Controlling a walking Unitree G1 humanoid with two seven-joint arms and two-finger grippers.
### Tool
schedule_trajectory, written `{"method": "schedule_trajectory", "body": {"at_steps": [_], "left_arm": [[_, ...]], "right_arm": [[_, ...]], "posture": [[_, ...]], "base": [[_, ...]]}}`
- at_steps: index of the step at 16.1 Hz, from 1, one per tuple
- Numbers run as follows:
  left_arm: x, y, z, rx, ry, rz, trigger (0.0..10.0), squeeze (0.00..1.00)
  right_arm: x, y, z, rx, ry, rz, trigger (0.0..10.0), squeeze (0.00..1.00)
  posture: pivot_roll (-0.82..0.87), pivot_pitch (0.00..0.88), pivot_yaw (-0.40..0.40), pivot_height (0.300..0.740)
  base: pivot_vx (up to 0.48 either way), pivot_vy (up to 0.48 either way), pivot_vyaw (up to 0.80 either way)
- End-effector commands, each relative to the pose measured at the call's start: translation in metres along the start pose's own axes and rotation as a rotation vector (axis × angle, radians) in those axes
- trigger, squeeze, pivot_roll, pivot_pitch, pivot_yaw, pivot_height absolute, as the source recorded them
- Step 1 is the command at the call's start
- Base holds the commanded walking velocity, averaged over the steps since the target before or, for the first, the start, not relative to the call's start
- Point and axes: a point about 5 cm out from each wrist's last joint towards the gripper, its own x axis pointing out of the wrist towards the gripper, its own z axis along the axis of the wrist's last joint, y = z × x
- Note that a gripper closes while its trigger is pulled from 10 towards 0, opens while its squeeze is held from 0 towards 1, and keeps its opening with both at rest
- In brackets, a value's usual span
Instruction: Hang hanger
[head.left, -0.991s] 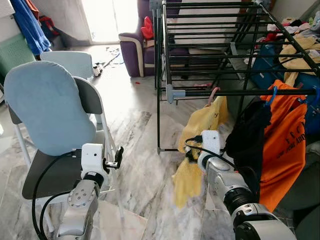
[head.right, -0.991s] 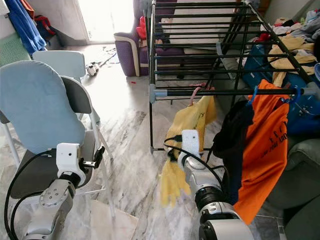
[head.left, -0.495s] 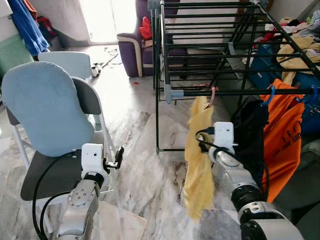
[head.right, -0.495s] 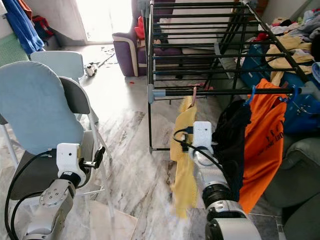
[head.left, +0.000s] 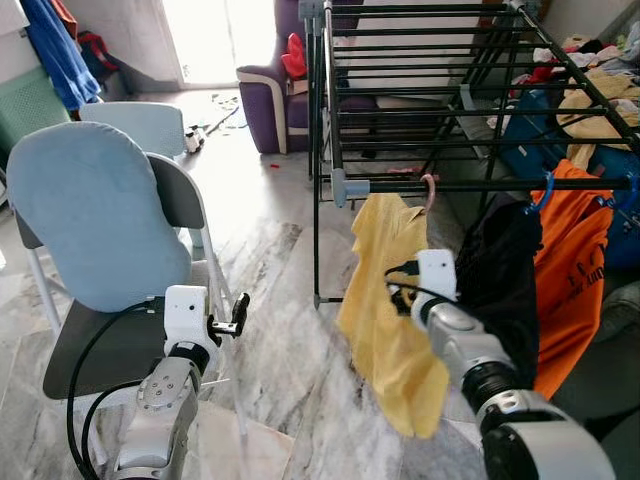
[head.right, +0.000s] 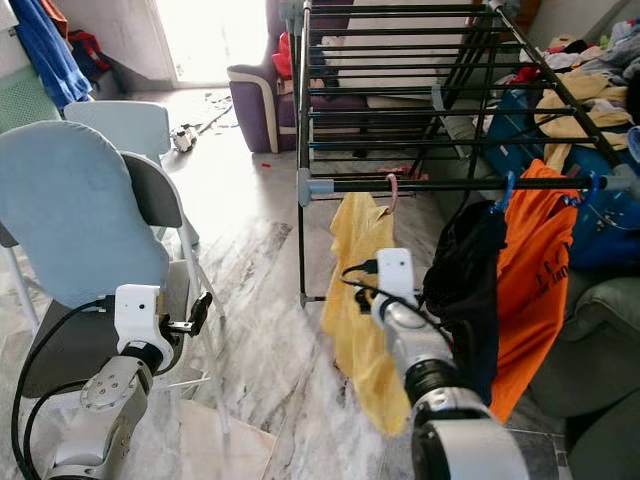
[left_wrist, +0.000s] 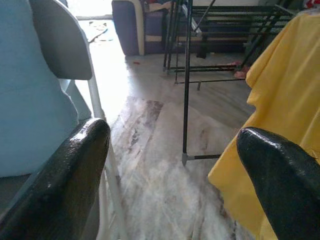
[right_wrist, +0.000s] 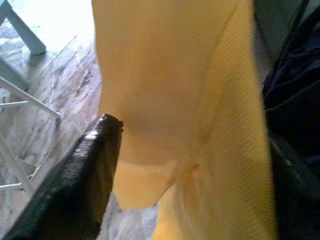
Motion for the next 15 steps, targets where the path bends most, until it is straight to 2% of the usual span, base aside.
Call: {"method": "schedule_trajectory", "body": {"at_steps": [1, 4, 6, 15], "left_arm": [[0.001, 0.0008, -0.0019, -0.004, 0.017, 0.002, 10.0, 0.0], [0.0016, 0.0008, -0.0022, -0.005, 0.02, 0.0, 10.0, 0.0], [0.0018, 0.0011, -0.0023, -0.003, 0.021, 0.0, 10.0, 0.0], [0.0027, 0.0017, -0.0029, -0.007, 0.026, -0.001, 10.0, 0.0]], "right_arm": [[0.0014, 0.0016, 0.0066, 0.008, -0.014, 0.011, 0.0, 0.0], [0.0019, 0.002, 0.0115, 0.028, -0.052, 0.002, 0.0, 0.0], [0.0018, 0.0066, 0.0128, 0.009, -0.07, 0.021, 0.0, 0.0], [0.0017, 0.0014, 0.0073, -0.006, -0.057, -0.004, 0.0, 0.0]], "posture": [[-0.04, 0.0, -0.002, 0.74], [-0.04, 0.0, -0.002, 0.74], [-0.04, 0.0, -0.001, 0.74], [-0.04, 0.0, 0.001, 0.74]], "base": [[0.0, 0.0, 0.0], [0.0, 0.0, 0.0], [0.0, 0.0, 0.0], [0.0, 0.0, 0.0]]}}
